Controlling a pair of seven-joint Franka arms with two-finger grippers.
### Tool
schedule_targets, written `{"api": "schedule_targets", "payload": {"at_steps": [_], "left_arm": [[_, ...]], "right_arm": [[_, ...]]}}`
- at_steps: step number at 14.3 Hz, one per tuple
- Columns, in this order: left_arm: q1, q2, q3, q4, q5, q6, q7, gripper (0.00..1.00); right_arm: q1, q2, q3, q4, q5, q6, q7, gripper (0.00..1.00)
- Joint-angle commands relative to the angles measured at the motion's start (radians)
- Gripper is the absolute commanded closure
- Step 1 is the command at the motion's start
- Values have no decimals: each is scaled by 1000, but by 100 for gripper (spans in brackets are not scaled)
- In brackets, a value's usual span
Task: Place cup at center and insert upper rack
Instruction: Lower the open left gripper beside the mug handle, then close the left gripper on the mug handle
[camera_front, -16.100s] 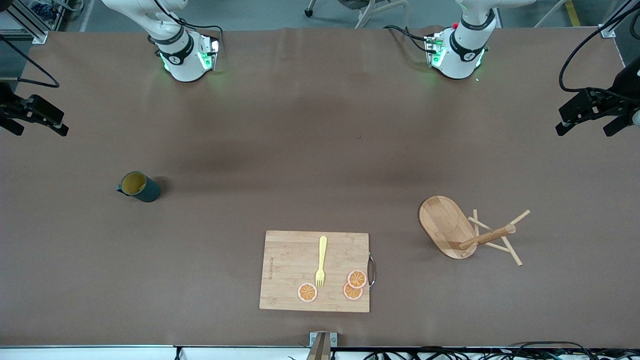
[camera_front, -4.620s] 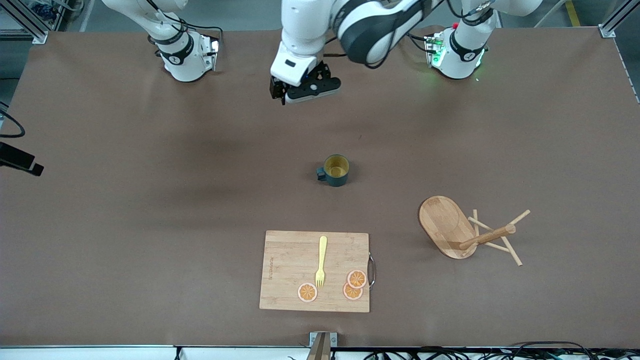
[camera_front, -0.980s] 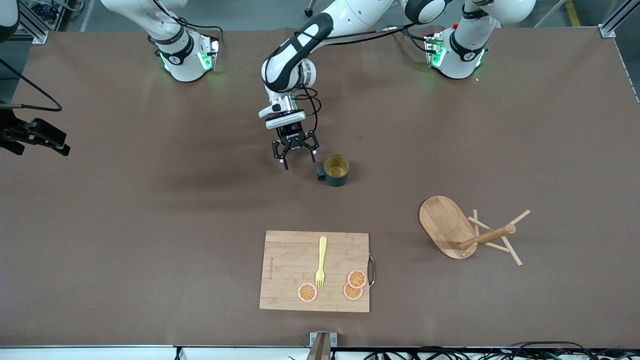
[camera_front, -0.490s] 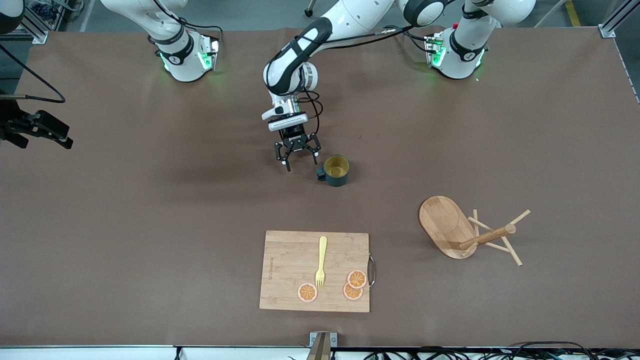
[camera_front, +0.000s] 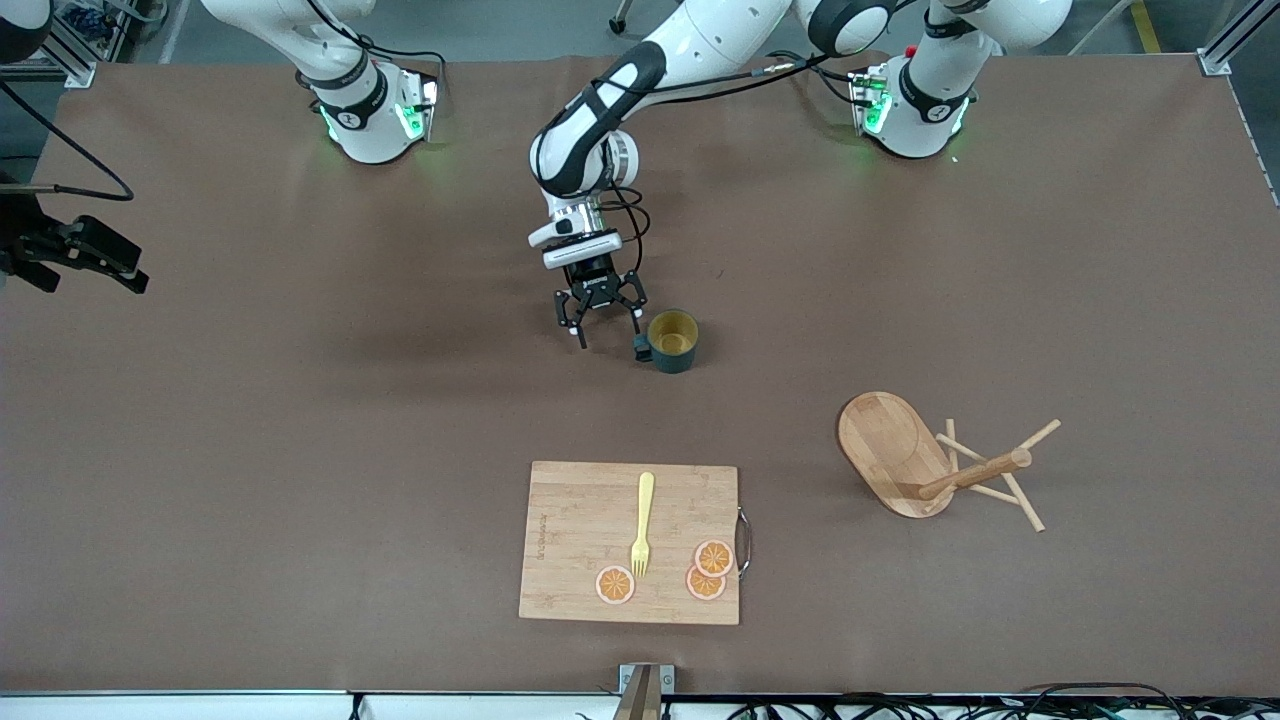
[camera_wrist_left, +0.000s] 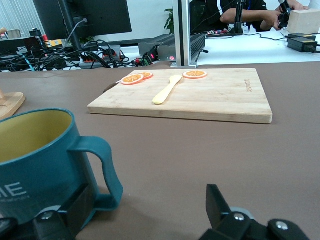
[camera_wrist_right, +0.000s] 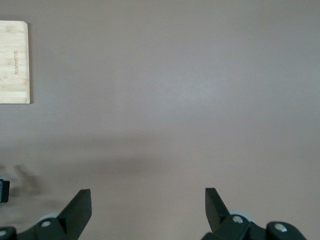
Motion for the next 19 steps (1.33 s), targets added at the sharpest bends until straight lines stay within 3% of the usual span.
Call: {"api": "schedule_targets", "payload": {"at_steps": [1,19], "left_arm": [[11,9,-1,7,20,-12,-37,0],[33,26,-1,15,18,35,15,0]], "right_arm": [[-10,-26,8,-30,3,10,-4,0],[-10,-24,8,-25,3,8,-2,0]]}}
